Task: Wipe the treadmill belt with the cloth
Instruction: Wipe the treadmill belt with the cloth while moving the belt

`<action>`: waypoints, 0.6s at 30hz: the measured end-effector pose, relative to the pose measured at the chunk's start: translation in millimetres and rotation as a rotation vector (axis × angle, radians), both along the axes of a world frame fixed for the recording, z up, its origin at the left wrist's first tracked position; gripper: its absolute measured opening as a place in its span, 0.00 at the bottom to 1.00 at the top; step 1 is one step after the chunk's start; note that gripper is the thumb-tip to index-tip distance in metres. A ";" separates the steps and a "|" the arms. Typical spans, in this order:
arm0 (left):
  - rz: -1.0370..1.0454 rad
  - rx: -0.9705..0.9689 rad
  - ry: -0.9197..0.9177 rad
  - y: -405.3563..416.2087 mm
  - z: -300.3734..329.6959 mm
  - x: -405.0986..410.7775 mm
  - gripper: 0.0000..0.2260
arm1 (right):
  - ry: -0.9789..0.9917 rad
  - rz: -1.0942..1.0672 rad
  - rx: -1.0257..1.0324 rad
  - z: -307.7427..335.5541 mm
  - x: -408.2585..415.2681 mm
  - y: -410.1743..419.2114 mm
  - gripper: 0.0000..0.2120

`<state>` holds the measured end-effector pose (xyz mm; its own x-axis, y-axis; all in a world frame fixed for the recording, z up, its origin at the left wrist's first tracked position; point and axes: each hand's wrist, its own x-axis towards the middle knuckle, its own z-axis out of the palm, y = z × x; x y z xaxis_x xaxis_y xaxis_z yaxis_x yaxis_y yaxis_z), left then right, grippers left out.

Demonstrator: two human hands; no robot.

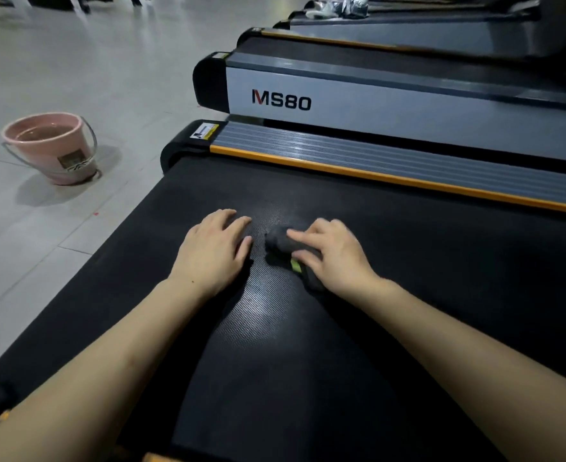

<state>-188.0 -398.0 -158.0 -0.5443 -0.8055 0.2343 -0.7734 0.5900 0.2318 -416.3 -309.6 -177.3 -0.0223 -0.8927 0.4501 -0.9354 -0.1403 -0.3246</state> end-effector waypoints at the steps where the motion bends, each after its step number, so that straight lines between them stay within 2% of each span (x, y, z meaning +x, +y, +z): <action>1: 0.001 0.005 0.004 -10.1 -0.1 2.6 0.19 | 0.015 0.073 -0.011 -3.3 4.1 8.7 0.17; 4: 0.030 0.021 0.021 -35.3 -1.2 8.3 0.19 | 0.021 0.163 0.000 -6.6 3.8 6.2 0.18; 6: 0.052 0.008 0.048 -46.6 -4.2 11.9 0.18 | 0.061 0.147 0.021 -3.5 -8.1 -20.3 0.18; 9: 0.087 -0.019 0.114 -55.3 -11.5 17.6 0.17 | 0.051 -0.045 0.053 1.2 -38.8 -87.7 0.16; 14: 0.037 0.005 0.074 -65.9 -24.3 9.6 0.18 | -0.033 -0.325 0.112 8.0 -61.0 -161.4 0.17; 16: 0.030 0.015 0.064 -67.0 -28.0 8.2 0.18 | -0.029 -0.312 0.104 9.3 -48.2 -149.9 0.17; 18: 0.014 0.026 0.078 -68.6 -30.6 10.9 0.19 | -0.018 -0.178 0.072 6.5 -29.1 -119.5 0.16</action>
